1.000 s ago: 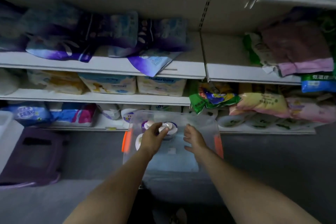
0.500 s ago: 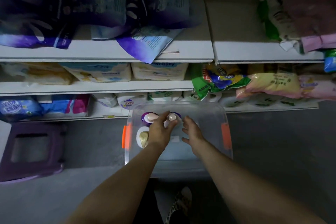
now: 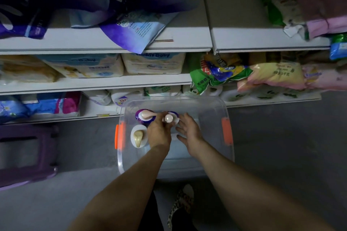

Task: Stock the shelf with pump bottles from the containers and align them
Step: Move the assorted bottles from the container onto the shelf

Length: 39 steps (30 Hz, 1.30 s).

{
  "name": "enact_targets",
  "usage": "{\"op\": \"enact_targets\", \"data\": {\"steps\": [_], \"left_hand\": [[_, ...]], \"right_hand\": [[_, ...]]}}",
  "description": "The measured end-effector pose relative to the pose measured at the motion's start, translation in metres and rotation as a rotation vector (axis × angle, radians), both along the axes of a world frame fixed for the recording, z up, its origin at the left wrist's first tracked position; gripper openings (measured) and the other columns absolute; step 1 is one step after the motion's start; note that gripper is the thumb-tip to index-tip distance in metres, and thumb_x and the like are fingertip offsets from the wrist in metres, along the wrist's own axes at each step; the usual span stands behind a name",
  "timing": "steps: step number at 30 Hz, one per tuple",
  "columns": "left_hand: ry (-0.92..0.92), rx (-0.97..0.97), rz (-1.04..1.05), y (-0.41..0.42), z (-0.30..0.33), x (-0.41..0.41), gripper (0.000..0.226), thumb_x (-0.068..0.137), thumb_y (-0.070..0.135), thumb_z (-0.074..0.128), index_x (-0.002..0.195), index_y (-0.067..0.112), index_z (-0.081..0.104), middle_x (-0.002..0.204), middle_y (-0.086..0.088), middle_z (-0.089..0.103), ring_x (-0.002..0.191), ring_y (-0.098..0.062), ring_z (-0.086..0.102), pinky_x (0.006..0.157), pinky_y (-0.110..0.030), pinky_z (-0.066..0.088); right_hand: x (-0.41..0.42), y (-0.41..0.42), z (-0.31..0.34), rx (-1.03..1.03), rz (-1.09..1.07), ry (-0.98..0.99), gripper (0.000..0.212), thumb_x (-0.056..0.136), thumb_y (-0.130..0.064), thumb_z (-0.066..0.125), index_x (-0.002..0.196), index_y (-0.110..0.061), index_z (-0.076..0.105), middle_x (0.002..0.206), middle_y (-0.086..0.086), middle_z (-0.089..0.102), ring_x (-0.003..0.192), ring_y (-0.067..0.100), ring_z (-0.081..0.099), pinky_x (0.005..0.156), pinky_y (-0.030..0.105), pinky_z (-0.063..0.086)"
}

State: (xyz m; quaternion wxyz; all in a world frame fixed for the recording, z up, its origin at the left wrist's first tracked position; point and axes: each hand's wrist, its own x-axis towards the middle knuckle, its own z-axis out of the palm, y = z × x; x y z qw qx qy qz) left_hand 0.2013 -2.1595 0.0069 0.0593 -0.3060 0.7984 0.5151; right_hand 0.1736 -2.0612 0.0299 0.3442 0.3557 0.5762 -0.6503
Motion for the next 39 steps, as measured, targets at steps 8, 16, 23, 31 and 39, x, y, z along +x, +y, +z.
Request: {"op": "enact_targets", "data": {"steps": [8, 16, 23, 31, 39], "left_hand": [[0.063, -0.062, -0.054, 0.000, 0.012, 0.006, 0.028, 0.082, 0.021, 0.077, 0.109, 0.021, 0.069, 0.117, -0.011, 0.052, 0.096, -0.023, 0.056, 0.091, -0.029, 0.047], [0.215, 0.233, -0.019, 0.005, 0.082, 0.013, 0.017, 0.084, 0.027, 0.076, 0.096, 0.027, 0.064, 0.090, 0.007, 0.072, 0.088, -0.012, 0.067, 0.069, -0.023, 0.050], [0.456, 0.370, 0.054, 0.006, 0.193, -0.001, 0.014, 0.088, 0.014, 0.071, 0.101, 0.011, 0.067, 0.094, -0.006, 0.074, 0.089, -0.021, 0.070, 0.077, -0.034, 0.057], [0.770, 0.321, 0.027, -0.007, 0.343, -0.008, 0.019, 0.094, 0.021, 0.066, 0.102, 0.005, 0.072, 0.085, 0.000, 0.072, 0.076, -0.007, 0.065, 0.066, -0.022, 0.051], [0.962, 0.409, 0.068, -0.007, 0.425, -0.003, 0.022, 0.096, 0.030, 0.063, 0.101, 0.011, 0.071, 0.101, -0.007, 0.075, 0.094, -0.022, 0.070, 0.095, -0.042, 0.055]], "right_hand": [[0.006, 0.020, 0.001, 0.101, 0.062, 0.087, 0.034, 0.104, -0.047, 0.037, 0.092, -0.031, 0.065, 0.097, -0.015, 0.062, 0.092, 0.002, 0.054, 0.094, 0.031, 0.034], [0.013, 0.035, 0.054, 0.130, 0.135, 0.248, 0.043, 0.103, -0.043, 0.037, 0.084, -0.025, 0.070, 0.073, -0.021, 0.073, 0.068, -0.005, 0.066, 0.067, 0.023, 0.035], [0.004, 0.037, 0.144, -0.005, 0.167, 0.457, 0.039, 0.105, -0.044, 0.034, 0.090, -0.027, 0.067, 0.070, -0.027, 0.070, 0.070, -0.009, 0.061, 0.064, 0.020, 0.036], [0.004, 0.026, 0.236, -0.222, 0.262, 0.546, 0.058, 0.104, -0.056, 0.025, 0.119, -0.022, 0.069, 0.125, 0.007, 0.070, 0.113, 0.023, 0.064, 0.086, 0.036, 0.050], [-0.002, 0.034, 0.302, -0.481, 0.298, 0.632, 0.076, 0.096, -0.073, 0.021, 0.126, -0.019, 0.067, 0.126, 0.014, 0.069, 0.113, 0.034, 0.067, 0.094, 0.048, 0.052]]}}
